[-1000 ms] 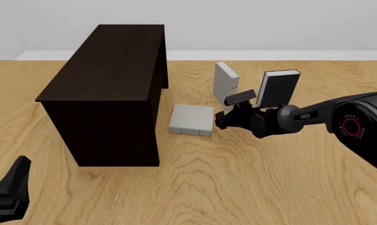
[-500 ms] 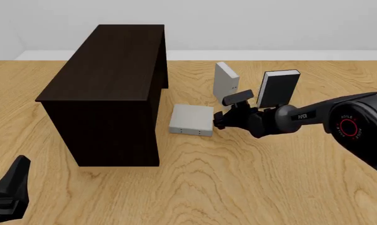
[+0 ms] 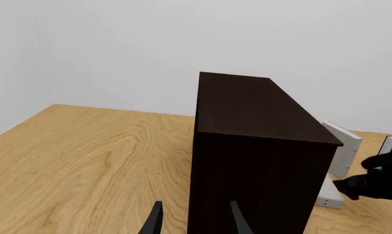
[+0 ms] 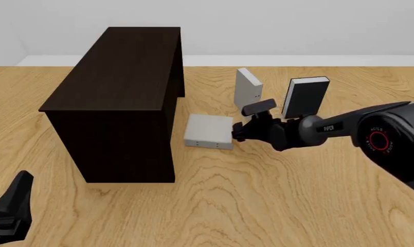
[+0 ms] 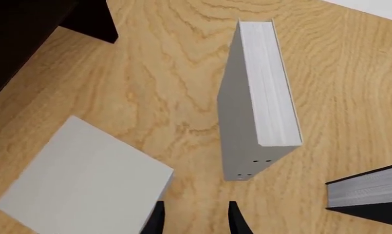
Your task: Pick up the book on the right and place it under the cabinet shelf.
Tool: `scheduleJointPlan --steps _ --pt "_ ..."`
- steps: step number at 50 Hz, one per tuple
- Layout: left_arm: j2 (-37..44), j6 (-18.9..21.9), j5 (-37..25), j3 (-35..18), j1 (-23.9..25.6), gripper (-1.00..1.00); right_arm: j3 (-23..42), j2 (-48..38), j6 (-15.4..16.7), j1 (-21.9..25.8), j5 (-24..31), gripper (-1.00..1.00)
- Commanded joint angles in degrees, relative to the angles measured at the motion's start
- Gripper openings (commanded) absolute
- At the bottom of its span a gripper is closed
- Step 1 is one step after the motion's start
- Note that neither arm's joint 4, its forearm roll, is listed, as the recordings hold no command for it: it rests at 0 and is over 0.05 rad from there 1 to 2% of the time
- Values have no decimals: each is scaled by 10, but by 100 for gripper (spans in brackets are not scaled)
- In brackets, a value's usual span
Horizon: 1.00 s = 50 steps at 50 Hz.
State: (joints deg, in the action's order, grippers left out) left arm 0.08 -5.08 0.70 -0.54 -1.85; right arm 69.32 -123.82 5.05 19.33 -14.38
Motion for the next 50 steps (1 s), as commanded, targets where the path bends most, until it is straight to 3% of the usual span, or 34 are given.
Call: scheduleJointPlan --steps 1,50 --pt "0 0 1 1 0 100 7 0 -30 18 3 100" --pt "0 -1 -1 -1 -1 100 51 -4 -58 70 26 100"
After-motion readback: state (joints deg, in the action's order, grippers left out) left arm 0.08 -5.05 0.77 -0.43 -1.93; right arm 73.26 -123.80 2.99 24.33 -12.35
